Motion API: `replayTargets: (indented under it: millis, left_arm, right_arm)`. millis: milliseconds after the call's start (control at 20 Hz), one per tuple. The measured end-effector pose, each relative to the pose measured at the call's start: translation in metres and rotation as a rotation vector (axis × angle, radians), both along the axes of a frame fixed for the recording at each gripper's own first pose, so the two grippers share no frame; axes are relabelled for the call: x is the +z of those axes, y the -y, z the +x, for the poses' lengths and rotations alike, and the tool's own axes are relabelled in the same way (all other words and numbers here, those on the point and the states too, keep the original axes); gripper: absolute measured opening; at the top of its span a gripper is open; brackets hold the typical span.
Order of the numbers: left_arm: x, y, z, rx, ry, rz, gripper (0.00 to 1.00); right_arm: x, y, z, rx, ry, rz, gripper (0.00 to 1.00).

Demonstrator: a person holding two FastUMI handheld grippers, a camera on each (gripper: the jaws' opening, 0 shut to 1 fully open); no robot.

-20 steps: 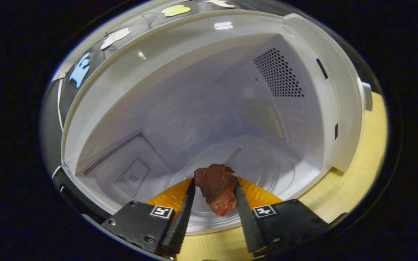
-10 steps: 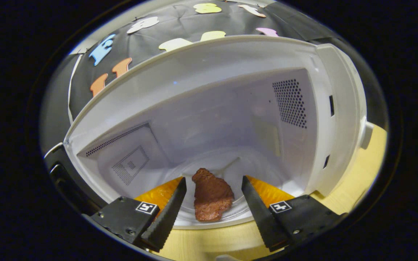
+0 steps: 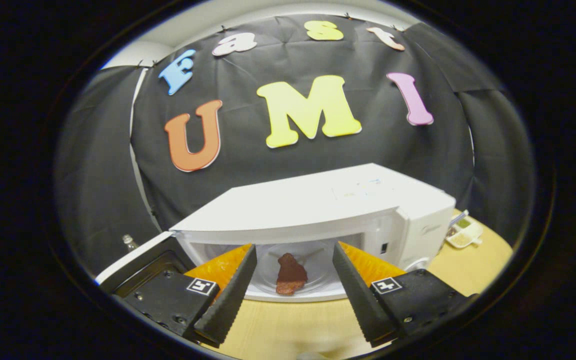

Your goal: Open the microwave oven with the left hand, put the food in, and close the microwave oven.

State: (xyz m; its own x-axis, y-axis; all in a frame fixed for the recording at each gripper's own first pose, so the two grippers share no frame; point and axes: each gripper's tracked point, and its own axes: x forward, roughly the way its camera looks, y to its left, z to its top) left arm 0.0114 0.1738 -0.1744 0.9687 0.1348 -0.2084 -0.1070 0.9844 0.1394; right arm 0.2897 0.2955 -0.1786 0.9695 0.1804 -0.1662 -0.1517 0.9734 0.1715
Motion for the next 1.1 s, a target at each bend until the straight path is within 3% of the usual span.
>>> replayTargets:
  millis: [300, 350, 650, 850, 900, 950, 1100]
  left_arm:
    - [0.019, -0.034, 0.011, 0.028, 0.054, -0.040, 0.91]
    - [0.021, -0.042, 0.013, 0.039, 0.063, -0.033, 0.95]
    - [0.023, -0.084, 0.011, 0.107, 0.089, -0.034, 0.95]
    - [0.015, -0.118, 0.002, 0.181, 0.101, -0.022, 0.95]
    - [0.013, -0.124, -0.002, 0.198, 0.104, -0.026, 0.87]
    - [0.010, -0.127, -0.003, 0.207, 0.101, -0.031, 0.92]
    - [0.004, -0.130, -0.008, 0.210, 0.093, -0.037, 0.89]
  right_arm:
    - [0.054, 0.074, -0.105, 0.070, -0.016, -0.105, 0.91]
    - [0.058, 0.085, -0.119, 0.071, -0.019, -0.102, 0.91]
    - [0.078, 0.165, -0.191, -0.039, -0.040, -0.099, 0.91]
    - [0.084, 0.195, -0.225, -0.072, -0.042, -0.105, 0.91]
    - [0.086, 0.201, -0.229, -0.081, -0.042, -0.110, 0.91]
    - [0.088, 0.206, -0.232, -0.089, -0.041, -0.115, 0.91]
    - [0.093, 0.203, -0.237, -0.075, -0.040, -0.077, 0.92]
